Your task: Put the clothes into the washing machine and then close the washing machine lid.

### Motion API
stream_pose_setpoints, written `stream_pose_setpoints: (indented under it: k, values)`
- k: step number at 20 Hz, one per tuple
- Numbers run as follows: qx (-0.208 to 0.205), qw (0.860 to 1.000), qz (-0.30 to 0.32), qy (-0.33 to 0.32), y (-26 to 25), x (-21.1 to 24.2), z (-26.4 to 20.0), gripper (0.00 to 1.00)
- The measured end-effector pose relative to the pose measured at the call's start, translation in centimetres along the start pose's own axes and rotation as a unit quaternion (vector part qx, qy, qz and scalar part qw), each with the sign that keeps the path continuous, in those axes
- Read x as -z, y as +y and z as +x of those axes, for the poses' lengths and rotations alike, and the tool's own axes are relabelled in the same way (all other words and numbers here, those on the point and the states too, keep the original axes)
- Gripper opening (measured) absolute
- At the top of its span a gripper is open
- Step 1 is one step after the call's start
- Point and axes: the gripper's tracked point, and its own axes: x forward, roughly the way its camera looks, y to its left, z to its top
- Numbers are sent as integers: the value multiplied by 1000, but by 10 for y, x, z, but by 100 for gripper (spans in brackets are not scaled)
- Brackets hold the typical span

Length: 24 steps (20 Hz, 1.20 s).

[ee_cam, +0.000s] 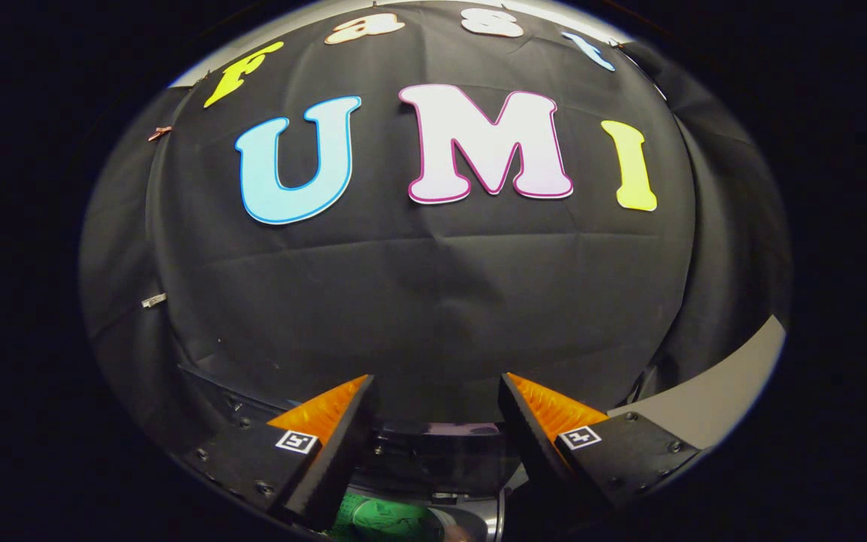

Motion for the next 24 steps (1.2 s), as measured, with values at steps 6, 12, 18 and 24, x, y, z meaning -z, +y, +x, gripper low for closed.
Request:
stream_pose_setpoints:
  k: [6, 12, 18, 24]
  values:
    - [3, 1000, 5, 17, 3, 13, -38, 100]
    - [7, 999, -1, 50, 6, 53, -89, 100]
    - [3, 995, 2, 102, 7, 94, -122, 99]
    - [-8, 994, -8, 108, 9, 110, -148, 99]
